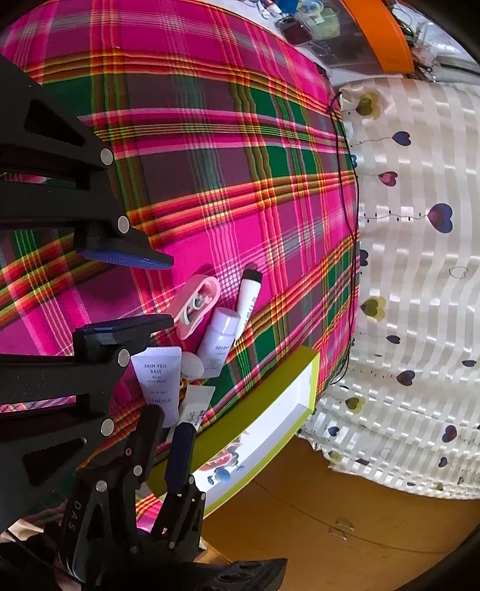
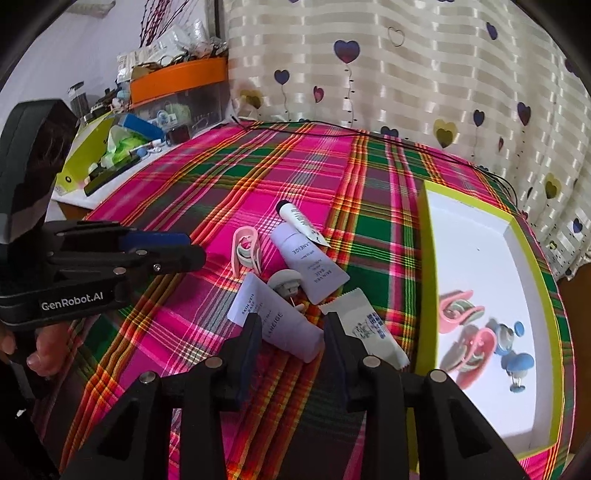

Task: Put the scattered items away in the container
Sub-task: 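Move left gripper to the pink rectangular case while right approaches the purple tube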

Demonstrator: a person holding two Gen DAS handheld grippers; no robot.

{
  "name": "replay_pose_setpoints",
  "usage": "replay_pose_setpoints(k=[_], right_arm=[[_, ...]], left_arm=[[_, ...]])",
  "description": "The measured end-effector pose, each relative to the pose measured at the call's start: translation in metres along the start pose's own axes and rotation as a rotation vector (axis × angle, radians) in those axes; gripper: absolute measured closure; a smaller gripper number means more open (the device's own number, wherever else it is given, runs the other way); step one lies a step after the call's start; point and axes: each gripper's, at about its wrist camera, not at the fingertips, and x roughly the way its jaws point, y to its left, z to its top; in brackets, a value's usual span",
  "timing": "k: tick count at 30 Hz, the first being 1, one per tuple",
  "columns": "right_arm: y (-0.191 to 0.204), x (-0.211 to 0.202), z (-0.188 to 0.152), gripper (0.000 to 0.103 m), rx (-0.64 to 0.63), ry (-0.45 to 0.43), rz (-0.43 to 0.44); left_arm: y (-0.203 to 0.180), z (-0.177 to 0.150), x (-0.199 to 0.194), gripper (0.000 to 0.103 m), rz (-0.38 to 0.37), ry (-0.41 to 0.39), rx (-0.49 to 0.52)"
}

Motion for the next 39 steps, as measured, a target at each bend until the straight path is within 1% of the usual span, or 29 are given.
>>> replay_pose_setpoints(k=[4,8,12,20,21,22,23,29,35,37,39], right_arm=[[0.003,0.004,-0.001,0.066,-0.014,0.038,0.036],[0.011,0.002,-0.002,0.066,-0.043,0.052,0.076],[0.015,0.002,-0.001,0.066,-0.062,0.047,0.072],[0.022,0.016,-0.001,0.066,-0.089,0.078,0.083],[0.022,0.017,-0.001,0.066,-0.093,0.082,0.083],[0.023,0.017,-0.001,0.07,-0.096,0.083,0.081],[0.023,0.017,-0.002,0.073,-0.094,0.082,0.08],[0.017,0.013,-0.005,0.074,-0.048,0.069,0.07],[0.009,-0.003,-0.007,0.074,-0.017,0.032,0.054],[0.008,-0.008,-0.007,0.074,-0.013,0.022,0.048],[0.006,-0.013,-0.008,0.074,-0.009,0.013,0.044]], left_arm=[[0.002,0.0,0.001,0.077,-0.003,0.002,-0.007],[0.004,0.0,0.002,0.077,-0.006,0.003,-0.012],[0.006,0.001,0.001,0.077,-0.009,0.001,-0.017],[0.01,0.003,-0.002,0.077,-0.003,-0.009,-0.027],[0.011,0.003,-0.002,0.077,-0.002,-0.01,-0.028],[0.011,0.003,-0.003,0.077,-0.001,-0.01,-0.029],[0.011,0.004,-0.003,0.077,-0.001,-0.01,-0.029],[0.009,0.004,0.0,0.077,-0.003,-0.002,-0.02],[0.003,0.007,0.007,0.077,-0.023,0.009,-0.021],[0.001,0.008,0.009,0.077,-0.033,0.01,-0.028],[-0.002,0.009,0.011,0.073,-0.037,0.01,-0.033]])
